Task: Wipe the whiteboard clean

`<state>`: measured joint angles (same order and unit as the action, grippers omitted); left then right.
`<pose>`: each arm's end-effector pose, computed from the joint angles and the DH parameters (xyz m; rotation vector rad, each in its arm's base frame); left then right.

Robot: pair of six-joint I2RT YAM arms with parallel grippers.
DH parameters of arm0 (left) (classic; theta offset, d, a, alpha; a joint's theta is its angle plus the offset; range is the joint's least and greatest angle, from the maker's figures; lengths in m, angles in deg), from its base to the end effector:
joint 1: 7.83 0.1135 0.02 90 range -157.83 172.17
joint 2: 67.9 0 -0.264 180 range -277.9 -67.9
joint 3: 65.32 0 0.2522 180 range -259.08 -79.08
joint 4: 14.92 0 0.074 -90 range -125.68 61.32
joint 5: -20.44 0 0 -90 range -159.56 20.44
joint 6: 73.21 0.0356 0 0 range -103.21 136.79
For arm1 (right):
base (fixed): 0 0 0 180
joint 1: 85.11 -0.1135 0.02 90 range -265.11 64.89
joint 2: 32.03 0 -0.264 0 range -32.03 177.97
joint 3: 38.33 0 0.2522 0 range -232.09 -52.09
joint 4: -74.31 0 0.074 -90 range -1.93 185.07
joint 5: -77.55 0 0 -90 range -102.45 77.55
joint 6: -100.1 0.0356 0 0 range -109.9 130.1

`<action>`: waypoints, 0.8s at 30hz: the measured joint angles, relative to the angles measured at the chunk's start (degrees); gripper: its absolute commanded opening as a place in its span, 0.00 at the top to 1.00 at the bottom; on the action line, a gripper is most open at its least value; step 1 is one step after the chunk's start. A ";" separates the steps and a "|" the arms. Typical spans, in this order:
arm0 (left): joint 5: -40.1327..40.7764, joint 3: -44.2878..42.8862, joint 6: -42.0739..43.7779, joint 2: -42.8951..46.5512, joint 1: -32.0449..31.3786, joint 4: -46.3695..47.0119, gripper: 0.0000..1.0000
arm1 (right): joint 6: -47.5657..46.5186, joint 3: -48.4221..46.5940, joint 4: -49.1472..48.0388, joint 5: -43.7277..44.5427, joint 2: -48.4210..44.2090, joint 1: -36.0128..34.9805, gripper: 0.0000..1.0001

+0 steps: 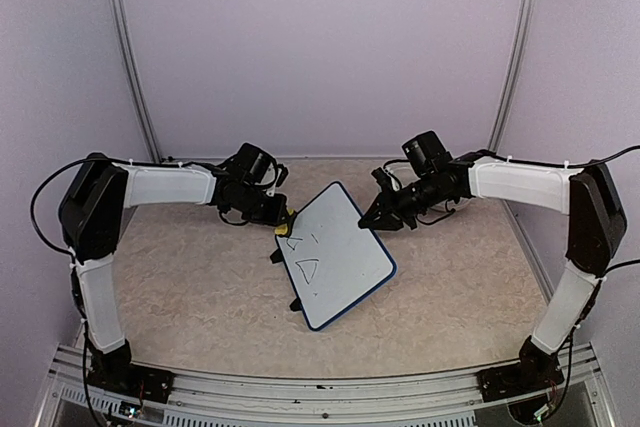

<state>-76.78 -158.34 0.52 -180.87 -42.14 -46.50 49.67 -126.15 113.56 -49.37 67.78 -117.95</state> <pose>0.3511 -0.2450 0.1849 0.4529 2.4968 -0.5229 0.3042 0.2218 0.2414 -0.1569 2.6941 1.2789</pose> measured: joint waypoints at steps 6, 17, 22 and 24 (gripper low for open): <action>0.76 -0.48 0.09 1.09 -3.19 -1.53 1.00 | -0.09 -0.44 0.81 -0.13 0.26 0.00 1.00; 0.42 -4.28 -2.54 2.71 -12.37 -1.55 1.00 | -0.50 -0.81 1.53 0.07 0.48 0.00 1.00; -0.28 3.91 -6.40 6.03 -11.13 3.67 1.00 | -0.52 -0.90 1.55 0.09 0.50 -0.02 1.00; -0.46 9.03 -8.22 8.09 -10.21 4.79 1.00 | -0.52 -0.90 1.55 0.13 0.50 -0.02 1.00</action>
<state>-77.24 -149.31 -7.70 -172.78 -52.35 -41.71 49.15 -127.05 115.12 -49.24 68.28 -117.97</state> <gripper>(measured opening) 0.120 0.045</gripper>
